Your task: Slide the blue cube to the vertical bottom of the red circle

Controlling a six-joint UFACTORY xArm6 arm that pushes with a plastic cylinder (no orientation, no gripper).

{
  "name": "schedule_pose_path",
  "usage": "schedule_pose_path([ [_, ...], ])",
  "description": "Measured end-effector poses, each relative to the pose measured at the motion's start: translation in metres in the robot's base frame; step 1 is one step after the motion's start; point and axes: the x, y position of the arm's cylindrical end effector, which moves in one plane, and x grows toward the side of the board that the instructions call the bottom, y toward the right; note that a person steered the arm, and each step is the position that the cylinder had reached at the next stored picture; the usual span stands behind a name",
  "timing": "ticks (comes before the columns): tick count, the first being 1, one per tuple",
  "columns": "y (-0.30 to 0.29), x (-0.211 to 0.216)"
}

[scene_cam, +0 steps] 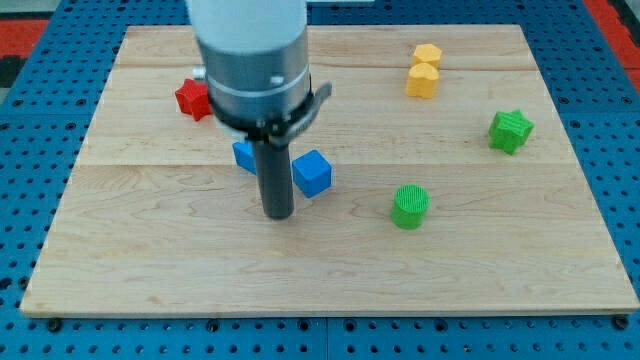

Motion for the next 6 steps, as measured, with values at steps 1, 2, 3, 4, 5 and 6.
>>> schedule_pose_path([
  [1,0.022,0.010],
  [2,0.021,-0.021],
  [3,0.007,-0.028],
  [4,0.050,-0.001],
  [5,0.086,-0.012],
  [6,0.098,-0.045],
])
